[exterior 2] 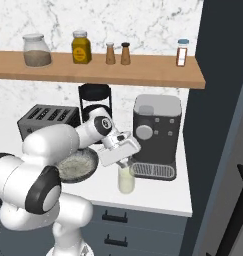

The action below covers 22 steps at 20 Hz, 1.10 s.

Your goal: Grab a lemon wedge from the fridge and one ice cube from the ice bowl, and put them in the glass of lemonade.

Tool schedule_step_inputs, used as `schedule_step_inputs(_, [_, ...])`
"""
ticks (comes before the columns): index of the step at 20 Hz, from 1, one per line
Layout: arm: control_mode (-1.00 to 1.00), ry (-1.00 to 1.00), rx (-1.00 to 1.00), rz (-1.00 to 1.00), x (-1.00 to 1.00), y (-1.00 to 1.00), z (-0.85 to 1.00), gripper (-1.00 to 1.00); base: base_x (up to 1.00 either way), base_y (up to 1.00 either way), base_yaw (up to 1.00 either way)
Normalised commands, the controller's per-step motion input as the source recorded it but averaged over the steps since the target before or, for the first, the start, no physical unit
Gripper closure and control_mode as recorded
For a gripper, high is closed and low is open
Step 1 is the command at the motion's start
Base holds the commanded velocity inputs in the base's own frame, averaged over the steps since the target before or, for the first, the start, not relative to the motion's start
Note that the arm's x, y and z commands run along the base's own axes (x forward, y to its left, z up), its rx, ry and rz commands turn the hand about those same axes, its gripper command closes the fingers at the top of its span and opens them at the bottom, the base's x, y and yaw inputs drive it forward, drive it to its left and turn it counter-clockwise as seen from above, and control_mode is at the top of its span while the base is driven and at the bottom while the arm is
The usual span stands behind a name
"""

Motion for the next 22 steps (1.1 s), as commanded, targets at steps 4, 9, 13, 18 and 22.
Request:
schedule_step_inputs(4, [-1.0, 0.0, 0.0, 0.0, 0.21, 0.0, -0.08, 1.0, 0.0, 0.0, 0.0])
schedule_step_inputs(9, [-1.0, -0.04, -0.02, 0.0, -0.21, 0.02, -0.01, -1.0, 0.0, 0.0, 0.0])
schedule_step_inputs(13, [-1.0, -0.08, -0.02, 0.0, -0.34, 0.01, 0.0, -1.0, 0.0, 0.0, 0.0])
schedule_step_inputs(18, [-1.0, -0.07, 0.0, 0.0, -0.14, 0.0, 0.06, -1.0, 0.0, 0.0, 0.0])
schedule_step_inputs(22, [-1.0, -0.07, 0.0, 0.0, -0.03, 0.0, 0.13, -1.0, 0.0, 0.0, 0.0])
